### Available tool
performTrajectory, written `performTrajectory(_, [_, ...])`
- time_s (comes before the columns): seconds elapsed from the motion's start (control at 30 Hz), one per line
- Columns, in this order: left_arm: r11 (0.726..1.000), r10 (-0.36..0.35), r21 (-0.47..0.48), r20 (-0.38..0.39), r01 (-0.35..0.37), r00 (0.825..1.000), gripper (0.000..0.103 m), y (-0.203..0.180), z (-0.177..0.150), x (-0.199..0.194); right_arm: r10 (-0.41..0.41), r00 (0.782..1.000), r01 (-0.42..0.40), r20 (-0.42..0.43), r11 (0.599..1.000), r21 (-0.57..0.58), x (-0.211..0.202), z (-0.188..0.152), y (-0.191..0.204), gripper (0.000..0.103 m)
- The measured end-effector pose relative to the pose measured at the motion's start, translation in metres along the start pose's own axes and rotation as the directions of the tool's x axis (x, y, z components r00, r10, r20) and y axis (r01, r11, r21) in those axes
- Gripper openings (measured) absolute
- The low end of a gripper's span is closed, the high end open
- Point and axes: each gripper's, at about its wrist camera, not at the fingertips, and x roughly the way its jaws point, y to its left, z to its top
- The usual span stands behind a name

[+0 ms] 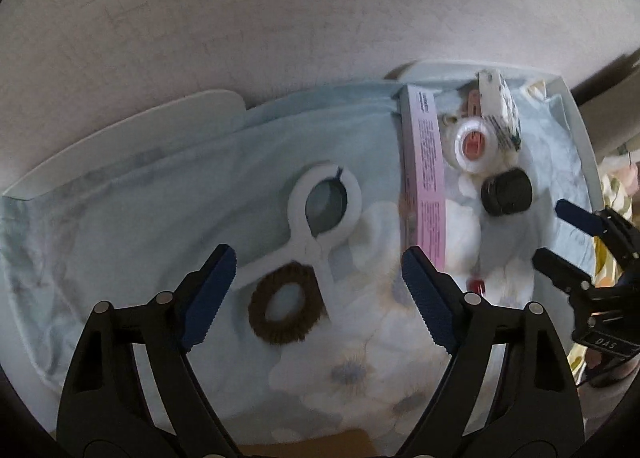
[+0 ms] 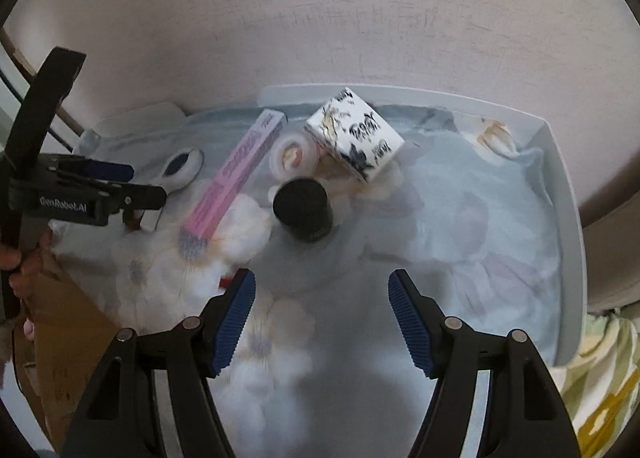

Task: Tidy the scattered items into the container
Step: 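Grasp the white plastic clip with the left tool while the right tool grasps the black round jar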

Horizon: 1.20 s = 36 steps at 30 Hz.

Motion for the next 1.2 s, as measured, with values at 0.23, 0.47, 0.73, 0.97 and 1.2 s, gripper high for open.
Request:
performTrajectory(0.23, [0.999,-0.028,-0.034,-0.057,0.026,0.998,0.084,0.006,0.004,0.011,0.031,0.999,-0.031,0.02,1.0,-0.001,0.019,0.012,0.002,0.065])
performTrajectory(0.47, [0.997,-0.004,-0.074,-0.072,-0.001,0.997,0.082,0.013,0.002,0.021,0.013,1.0,-0.011,0.024,0.999,-0.053,0.02,0.014,0.005,0.065])
performTrajectory(0.73, [0.998,0.053,-0.012,-0.038,-0.054,0.998,0.068,0.006,-0.007,0.018,-0.003,1.0,0.006,0.031,0.995,-0.096,0.019,0.01,0.005,0.065])
performTrajectory(0.97, [0.997,0.068,0.036,-0.029,-0.067,0.997,0.039,-0.002,-0.017,0.012,0.002,0.999,0.003,0.049,0.994,-0.112,0.02,0.009,0.002,0.059])
performTrajectory(1.2, [0.998,0.056,0.04,-0.003,-0.056,0.998,0.039,-0.001,-0.028,-0.002,0.016,0.999,-0.012,0.04,0.995,-0.103,0.014,0.005,-0.004,0.034])
